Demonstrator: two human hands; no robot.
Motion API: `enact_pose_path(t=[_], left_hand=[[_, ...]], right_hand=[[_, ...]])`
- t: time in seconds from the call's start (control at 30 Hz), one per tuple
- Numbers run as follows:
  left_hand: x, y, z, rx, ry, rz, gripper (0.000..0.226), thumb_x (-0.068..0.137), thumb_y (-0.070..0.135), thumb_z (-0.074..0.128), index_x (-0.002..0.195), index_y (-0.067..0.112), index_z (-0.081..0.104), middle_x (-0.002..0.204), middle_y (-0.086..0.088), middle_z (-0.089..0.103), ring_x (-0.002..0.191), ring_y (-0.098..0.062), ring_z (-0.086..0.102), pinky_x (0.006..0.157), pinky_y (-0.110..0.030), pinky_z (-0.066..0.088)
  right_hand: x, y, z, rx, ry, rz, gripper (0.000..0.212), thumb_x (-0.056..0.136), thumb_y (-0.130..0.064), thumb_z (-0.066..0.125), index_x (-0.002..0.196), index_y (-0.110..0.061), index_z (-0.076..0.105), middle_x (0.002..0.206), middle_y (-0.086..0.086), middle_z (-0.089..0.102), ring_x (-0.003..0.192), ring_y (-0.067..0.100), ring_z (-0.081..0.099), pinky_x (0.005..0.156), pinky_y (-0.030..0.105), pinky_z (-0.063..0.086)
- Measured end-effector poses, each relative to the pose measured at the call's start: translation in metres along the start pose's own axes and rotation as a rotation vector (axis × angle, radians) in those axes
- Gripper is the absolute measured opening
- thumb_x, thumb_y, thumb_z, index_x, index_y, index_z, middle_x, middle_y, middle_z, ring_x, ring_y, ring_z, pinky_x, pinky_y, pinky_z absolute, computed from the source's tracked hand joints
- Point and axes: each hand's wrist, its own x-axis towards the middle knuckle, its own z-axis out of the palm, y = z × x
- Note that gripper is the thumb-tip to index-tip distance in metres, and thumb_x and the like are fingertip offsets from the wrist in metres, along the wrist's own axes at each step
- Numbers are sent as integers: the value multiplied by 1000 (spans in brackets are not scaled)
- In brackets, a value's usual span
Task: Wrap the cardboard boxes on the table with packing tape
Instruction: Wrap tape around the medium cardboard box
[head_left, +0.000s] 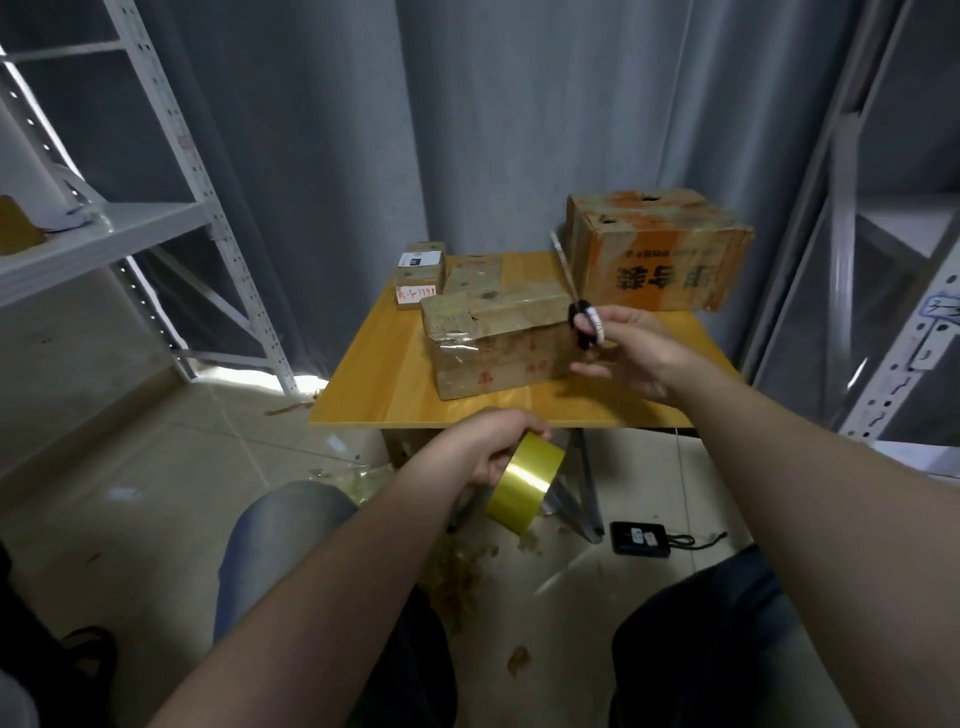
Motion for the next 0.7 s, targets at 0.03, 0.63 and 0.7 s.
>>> enact_pose_path(t=[0.03, 0.63, 0.7], left_hand=[[2, 2, 1, 7, -9, 0, 12, 92, 22, 72, 99, 16, 65, 68, -2, 64, 42, -14, 62, 42, -20, 49], [28, -8, -1, 140, -125, -19, 14, 98, 33, 67, 95, 20, 69, 51, 3, 52, 39, -10, 45, 42, -19, 35], [29, -11, 0, 153, -158, -6, 11, 94, 29, 68, 85, 21, 66, 46, 5, 47, 35, -10, 42, 40, -18, 34]], right_hand=[[1, 4, -9, -65, 127, -35, 23, 74, -27, 89, 92, -18, 77, 99, 9, 73, 73, 17, 68, 63, 36, 63], [56, -15, 91, -1302, 251, -710, 39, 104, -53, 49, 111, -20, 70, 118, 4, 59, 115, 25, 49, 97, 42, 43], [69, -15, 122, -1389, 124, -804, 45, 103, -60, 46, 112, -22, 68, 121, 3, 60, 118, 25, 49, 97, 41, 42]])
